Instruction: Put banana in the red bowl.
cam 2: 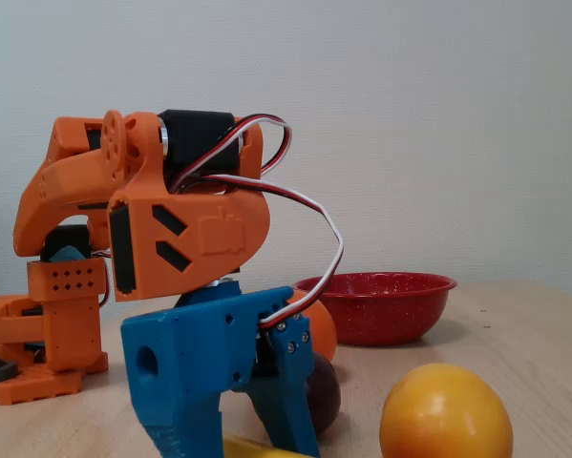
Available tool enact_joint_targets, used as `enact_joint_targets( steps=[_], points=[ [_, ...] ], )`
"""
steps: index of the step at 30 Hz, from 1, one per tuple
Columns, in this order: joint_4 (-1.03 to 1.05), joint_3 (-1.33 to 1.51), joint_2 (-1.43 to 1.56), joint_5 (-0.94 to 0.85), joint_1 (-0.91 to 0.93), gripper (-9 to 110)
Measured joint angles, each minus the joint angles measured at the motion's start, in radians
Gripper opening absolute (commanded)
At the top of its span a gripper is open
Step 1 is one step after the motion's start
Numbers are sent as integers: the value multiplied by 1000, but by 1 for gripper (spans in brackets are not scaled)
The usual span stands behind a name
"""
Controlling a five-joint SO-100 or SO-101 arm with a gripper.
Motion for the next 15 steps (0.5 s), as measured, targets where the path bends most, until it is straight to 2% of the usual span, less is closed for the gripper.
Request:
enact_joint_targets(
  steps=[15],
  points=[
    [-12, 64, 49, 80, -2, 0]
  ],
)
